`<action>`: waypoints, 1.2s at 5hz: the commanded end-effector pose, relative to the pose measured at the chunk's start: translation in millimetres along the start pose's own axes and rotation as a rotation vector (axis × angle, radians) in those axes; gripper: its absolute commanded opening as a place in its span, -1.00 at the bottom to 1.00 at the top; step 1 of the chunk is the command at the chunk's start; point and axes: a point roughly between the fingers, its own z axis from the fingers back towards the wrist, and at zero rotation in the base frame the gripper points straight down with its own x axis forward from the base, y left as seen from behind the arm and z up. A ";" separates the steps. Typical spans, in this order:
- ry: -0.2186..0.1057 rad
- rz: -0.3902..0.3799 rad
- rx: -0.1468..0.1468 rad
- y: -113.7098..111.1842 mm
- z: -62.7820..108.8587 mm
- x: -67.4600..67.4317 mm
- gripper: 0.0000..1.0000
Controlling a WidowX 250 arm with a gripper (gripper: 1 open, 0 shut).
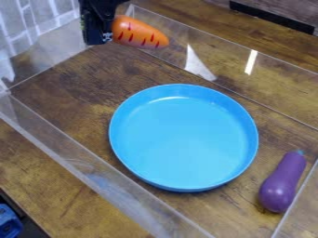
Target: Remove the carrot from the blue tray and put it on the table
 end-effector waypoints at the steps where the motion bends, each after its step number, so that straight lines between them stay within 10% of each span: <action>1: -0.019 -0.020 0.024 0.3 0.1 4.8 -1.00; 6: 0.019 -0.174 0.023 6.7 -39.1 12.9 -1.00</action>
